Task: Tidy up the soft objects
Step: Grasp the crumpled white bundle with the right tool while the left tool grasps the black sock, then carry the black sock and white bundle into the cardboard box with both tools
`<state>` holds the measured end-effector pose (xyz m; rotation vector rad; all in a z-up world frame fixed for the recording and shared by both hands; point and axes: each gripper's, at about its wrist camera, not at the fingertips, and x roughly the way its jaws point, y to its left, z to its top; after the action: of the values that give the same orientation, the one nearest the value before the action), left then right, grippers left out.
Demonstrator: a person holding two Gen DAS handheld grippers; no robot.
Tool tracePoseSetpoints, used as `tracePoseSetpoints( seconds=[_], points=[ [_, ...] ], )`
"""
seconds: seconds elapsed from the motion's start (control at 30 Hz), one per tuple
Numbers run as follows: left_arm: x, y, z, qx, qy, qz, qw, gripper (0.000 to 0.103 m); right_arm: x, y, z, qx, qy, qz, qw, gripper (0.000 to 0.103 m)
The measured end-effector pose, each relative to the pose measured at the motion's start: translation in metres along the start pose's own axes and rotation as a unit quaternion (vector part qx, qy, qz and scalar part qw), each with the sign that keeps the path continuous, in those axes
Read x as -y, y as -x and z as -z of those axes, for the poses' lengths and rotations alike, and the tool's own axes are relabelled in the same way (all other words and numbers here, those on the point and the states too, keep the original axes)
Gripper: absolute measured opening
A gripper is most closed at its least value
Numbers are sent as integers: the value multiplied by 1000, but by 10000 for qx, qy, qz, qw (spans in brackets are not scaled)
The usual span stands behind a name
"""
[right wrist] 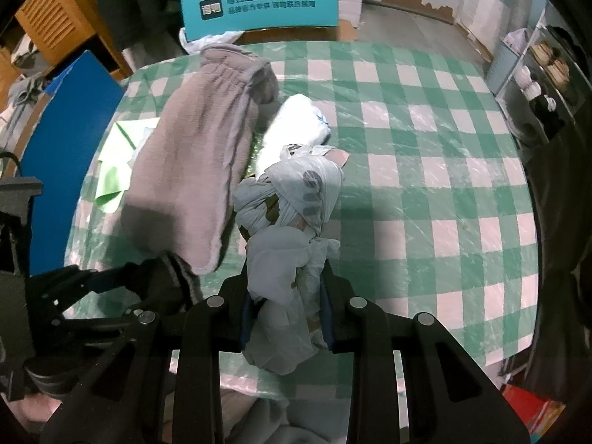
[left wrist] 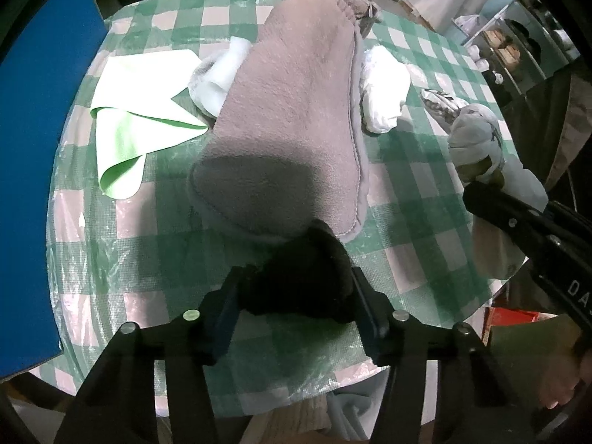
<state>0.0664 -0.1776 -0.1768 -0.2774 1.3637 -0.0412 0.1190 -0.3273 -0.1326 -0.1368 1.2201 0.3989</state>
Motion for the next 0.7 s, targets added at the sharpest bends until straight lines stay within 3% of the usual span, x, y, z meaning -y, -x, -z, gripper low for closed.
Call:
tracePoseSetpoints(
  seconds=[0.37,0.7],
  points=[
    [-24,36,13,137,-63,-72,9999,54,-12,12,-6,173,136,-95,9997,27],
    [-30,84,3,828,-224,-294,9959,54,-32,31,-17,413,340,-220,9983,27]
  ],
)
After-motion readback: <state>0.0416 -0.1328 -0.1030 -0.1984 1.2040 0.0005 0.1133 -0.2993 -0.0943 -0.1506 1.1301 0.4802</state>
